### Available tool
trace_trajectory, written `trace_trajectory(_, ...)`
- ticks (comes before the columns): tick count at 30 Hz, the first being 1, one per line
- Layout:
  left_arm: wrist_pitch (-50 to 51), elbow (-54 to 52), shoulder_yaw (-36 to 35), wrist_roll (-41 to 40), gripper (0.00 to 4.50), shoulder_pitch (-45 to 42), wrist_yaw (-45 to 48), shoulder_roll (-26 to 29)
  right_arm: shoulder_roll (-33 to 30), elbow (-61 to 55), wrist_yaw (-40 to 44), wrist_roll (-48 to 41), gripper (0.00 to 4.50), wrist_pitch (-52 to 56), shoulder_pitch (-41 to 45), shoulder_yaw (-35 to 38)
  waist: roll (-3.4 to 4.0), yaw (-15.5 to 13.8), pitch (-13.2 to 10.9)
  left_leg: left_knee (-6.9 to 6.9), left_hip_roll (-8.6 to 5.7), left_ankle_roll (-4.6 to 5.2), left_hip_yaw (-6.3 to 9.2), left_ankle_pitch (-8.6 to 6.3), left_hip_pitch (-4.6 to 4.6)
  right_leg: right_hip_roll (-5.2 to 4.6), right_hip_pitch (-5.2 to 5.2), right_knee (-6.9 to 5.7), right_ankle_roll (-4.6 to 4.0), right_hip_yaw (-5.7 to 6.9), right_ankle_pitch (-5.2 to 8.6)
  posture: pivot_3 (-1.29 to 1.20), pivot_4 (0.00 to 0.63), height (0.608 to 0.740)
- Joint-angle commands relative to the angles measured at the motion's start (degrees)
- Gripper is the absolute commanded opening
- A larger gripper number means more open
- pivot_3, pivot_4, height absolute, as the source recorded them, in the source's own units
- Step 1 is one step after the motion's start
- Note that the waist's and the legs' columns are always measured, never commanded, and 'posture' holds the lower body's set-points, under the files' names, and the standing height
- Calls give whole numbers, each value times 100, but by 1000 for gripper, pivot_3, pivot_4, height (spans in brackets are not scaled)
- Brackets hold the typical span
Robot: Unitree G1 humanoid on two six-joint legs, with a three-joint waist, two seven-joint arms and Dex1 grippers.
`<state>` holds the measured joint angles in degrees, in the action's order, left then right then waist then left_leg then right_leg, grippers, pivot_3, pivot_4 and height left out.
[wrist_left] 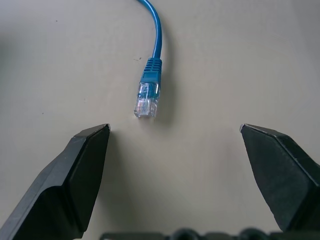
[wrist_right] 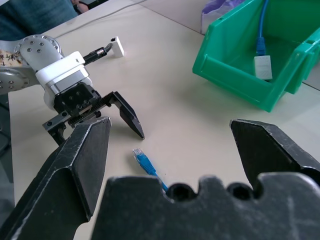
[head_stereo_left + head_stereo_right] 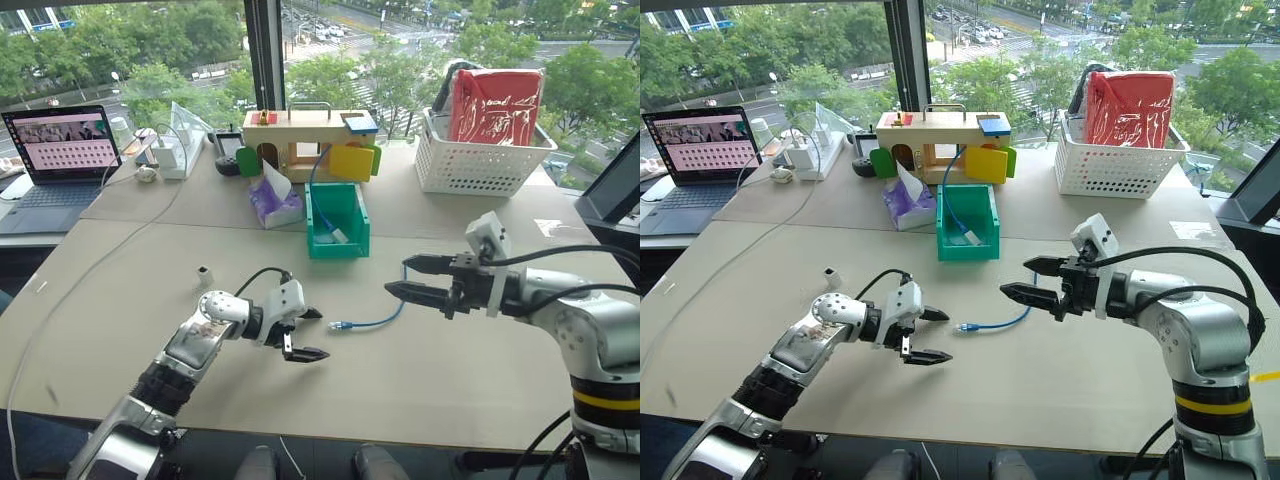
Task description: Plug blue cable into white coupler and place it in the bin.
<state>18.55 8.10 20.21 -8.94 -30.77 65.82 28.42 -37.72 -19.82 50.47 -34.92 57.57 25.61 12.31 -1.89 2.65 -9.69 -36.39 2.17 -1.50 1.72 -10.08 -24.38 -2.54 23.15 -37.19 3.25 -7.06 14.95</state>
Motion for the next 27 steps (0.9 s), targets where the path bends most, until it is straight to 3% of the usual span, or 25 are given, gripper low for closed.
trace_trajectory(1,-392,308,143,229,4500,-197,60,-128,-144,-287,-273,-206,4413,61,-118,317,0,-6,0,0,0,0,0,0,0,0,-1,0,4,0,3,0,150,733)
trace_trajectory(11,-902,1184,188,563,4500,-534,-56,-581,-406,-471,-618,-430,4413,7,-375,466,0,-23,0,-2,-7,0,0,0,-2,-6,-4,3,11,-1,3,0,150,733)
trace_trajectory(14,-1057,1423,226,659,3769,-596,-33,-655,-516,-535,-702,-454,4500,-20,-501,523,0,-23,0,-3,-7,0,1,0,-1,-6,-6,3,13,-1,4,0,150,733)
trace_trajectory(18,-1160,1560,240,704,2317,-601,8,-680,-626,-669,-771,-587,4500,61,-628,623,0,-23,0,-3,-7,0,1,0,-1,-6,-7,3,20,-1,8,0,150,733)
trace_trajectory(24,-1140,1514,372,735,305,-598,113,-782,-734,-1569,-981,-2123,4500,1397,-1673,1749,0,-55,2,-4,-8,0,7,0,0,-6,-16,6,19,1,7,0,150,733)
trace_trajectory(25,-1125,1472,381,723,83,-608,95,-843,-620,-1776,-1115,-2542,4500,1603,-2041,1938,0,-64,2,-4,-10,0,8,0,-2,-7,-18,8,19,1,8,0,150,733)
trace_trajectory(27,-993,1352,368,657,90,-633,74,-967,-248,-1971,-1677,-3334,4500,1780,-2540,2159,-1,-88,3,-5,-10,3,14,-2,0,-7,-27,11,24,3,11,0,150,733)
